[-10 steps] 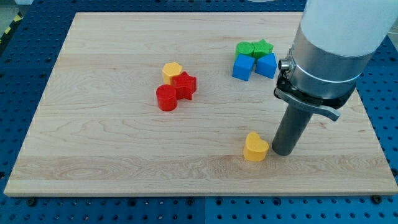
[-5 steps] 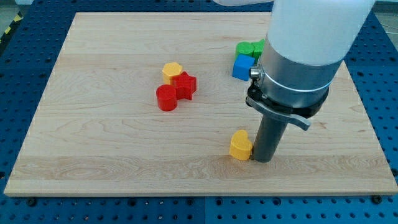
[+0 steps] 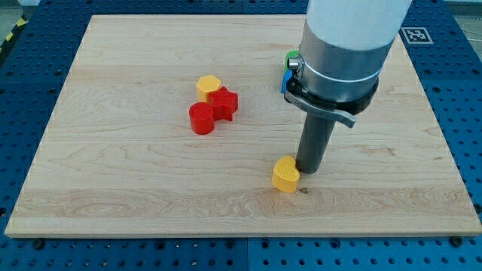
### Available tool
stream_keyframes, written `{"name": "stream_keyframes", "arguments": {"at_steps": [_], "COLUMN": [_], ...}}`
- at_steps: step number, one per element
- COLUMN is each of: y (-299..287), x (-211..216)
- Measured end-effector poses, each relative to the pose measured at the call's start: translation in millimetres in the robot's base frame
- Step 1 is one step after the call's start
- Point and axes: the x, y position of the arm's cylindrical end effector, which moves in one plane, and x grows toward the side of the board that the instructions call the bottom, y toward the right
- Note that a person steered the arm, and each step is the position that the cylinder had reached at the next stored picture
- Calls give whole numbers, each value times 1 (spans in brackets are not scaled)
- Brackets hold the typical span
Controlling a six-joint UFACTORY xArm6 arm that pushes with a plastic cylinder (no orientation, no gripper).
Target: Push the yellow heart slightly towards the left side of the board
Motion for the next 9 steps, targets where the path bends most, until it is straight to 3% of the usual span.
{"name": "stream_keyframes", "arguments": {"at_steps": [3,5,6,9], "y": [-16,20,-16,-62], "x": [2,14,36,37]}}
